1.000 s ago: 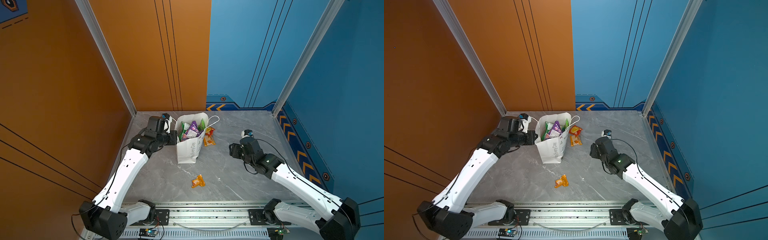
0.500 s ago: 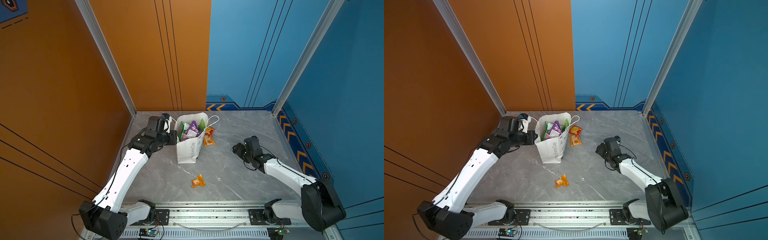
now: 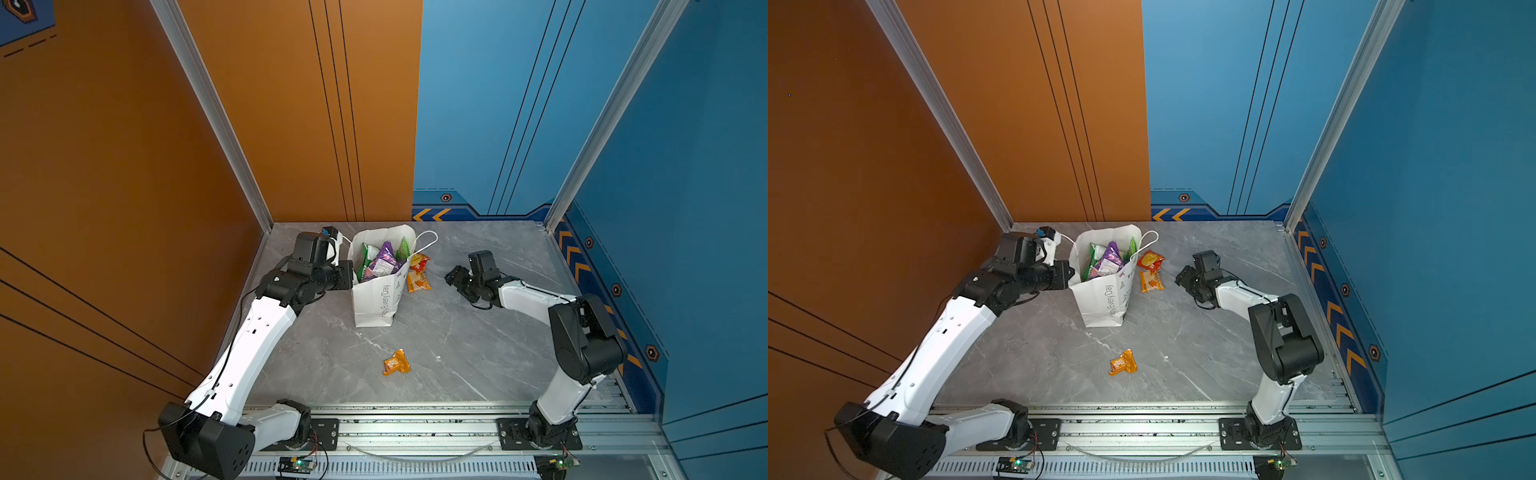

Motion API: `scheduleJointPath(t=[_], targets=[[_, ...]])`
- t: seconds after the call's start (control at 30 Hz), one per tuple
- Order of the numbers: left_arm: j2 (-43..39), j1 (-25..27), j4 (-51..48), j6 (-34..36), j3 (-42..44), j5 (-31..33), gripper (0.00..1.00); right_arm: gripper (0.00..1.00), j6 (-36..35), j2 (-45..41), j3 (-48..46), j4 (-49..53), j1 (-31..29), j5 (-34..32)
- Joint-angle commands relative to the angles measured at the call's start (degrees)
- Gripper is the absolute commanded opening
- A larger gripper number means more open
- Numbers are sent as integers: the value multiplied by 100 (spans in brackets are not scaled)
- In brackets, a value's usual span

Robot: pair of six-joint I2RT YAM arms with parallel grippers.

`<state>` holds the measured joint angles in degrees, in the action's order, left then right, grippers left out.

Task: Place the snacks into the paper bag
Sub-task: 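Move the right gripper over to the red snack packet on the table, then lower the right gripper and grasp the red snack packet by its end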

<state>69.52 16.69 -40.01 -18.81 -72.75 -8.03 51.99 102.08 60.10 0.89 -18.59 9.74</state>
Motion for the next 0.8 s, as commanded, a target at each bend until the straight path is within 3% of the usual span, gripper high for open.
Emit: scheduleJointPath(t=[0.0,0.43,0.77], targets=[[-120,-125,468,150,-3,-42,0,73,-169,370,434,109,80,175],[41,-394,504,40,4,-272,0,76,-336,1498,1643,424,64,243],[106,-526,547,-28,23,-396,0,73,-438,2255,2478,610,-17,603]])
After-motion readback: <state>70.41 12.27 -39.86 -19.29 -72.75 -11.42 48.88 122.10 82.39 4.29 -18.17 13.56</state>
